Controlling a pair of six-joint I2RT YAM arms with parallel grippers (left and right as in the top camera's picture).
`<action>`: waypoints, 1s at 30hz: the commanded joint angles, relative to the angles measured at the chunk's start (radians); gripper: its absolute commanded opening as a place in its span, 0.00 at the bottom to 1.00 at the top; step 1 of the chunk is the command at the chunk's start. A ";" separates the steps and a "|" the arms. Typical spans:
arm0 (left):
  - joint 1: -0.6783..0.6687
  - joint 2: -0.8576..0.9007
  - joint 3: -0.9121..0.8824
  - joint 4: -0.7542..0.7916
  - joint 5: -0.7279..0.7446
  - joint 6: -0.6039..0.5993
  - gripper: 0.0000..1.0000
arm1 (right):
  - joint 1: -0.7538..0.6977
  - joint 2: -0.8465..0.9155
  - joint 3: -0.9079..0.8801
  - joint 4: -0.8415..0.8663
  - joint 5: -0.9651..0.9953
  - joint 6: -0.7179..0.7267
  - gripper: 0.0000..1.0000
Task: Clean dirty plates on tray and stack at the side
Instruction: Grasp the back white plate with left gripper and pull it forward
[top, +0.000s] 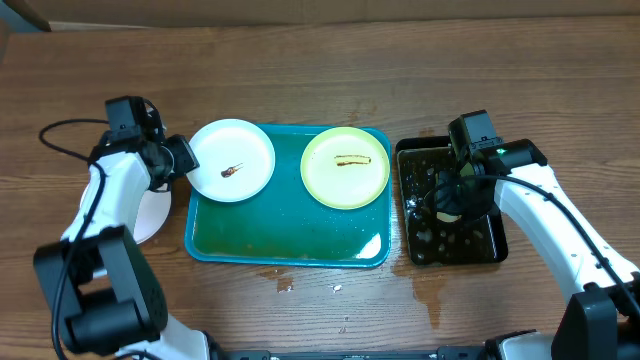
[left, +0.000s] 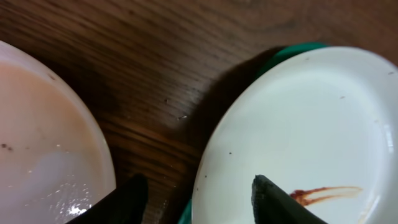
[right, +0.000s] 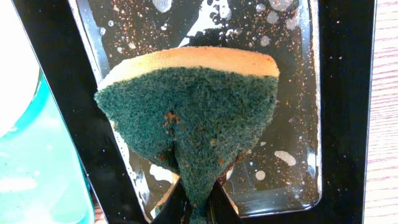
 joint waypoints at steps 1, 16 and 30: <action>-0.007 0.072 0.018 0.001 0.055 0.026 0.46 | -0.001 -0.001 0.001 0.000 -0.006 -0.003 0.04; -0.007 0.060 0.021 -0.127 0.062 0.066 0.04 | -0.001 -0.001 0.001 -0.007 -0.006 -0.003 0.04; -0.127 -0.114 0.010 -0.457 0.072 0.193 0.04 | -0.001 -0.001 0.001 0.004 -0.259 -0.055 0.04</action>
